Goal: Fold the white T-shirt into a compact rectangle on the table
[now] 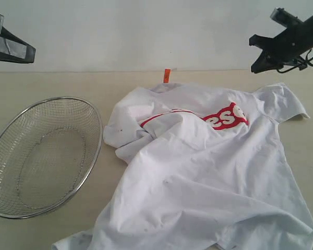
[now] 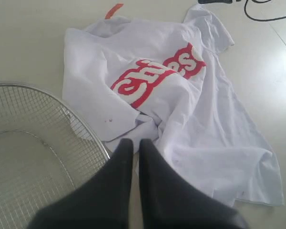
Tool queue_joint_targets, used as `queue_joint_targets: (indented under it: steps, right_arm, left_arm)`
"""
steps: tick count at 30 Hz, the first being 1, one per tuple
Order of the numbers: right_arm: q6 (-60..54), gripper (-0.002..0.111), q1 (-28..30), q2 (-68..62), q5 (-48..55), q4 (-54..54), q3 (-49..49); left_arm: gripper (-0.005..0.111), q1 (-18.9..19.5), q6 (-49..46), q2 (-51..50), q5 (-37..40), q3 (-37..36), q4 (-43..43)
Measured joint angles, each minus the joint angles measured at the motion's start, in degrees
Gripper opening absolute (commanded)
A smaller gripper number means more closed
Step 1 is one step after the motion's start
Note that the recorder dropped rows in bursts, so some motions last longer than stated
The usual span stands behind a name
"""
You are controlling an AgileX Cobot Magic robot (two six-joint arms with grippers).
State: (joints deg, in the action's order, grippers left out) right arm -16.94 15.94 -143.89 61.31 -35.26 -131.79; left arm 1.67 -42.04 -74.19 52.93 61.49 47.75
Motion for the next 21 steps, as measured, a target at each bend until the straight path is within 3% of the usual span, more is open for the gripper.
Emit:
queue_joint_targets:
  steps: [4, 11, 16, 19, 21]
  right_arm:
    - [-2.2, 0.000, 0.0, 2.9, 2.5, -1.9, 1.3]
    - [-10.3, 0.000, -1.8, 14.7, -0.4, -12.5, 20.1]
    - [-18.4, 0.000, -13.0, 29.9, -13.0, -14.9, 50.4]
    - [-20.6, 0.000, -19.2, 35.2, -18.4, -15.8, 60.1]
    - [-21.8, 0.000, -22.6, 38.3, -21.0, -16.1, 66.2]
  left_arm:
    - [0.005, 0.0, 0.0, 0.0, 0.0, 0.0, 0.0]
    - [0.005, 0.0, 0.0, 0.0, 0.1, 0.0, 0.0]
    - [0.005, 0.0, 0.0, 0.0, 1.9, 0.0, 0.0]
    - [0.006, 0.0, 0.0, 0.0, 4.1, 0.0, 1.1]
    - [0.020, 0.0, -0.8, -0.3, 5.1, 0.0, 3.4]
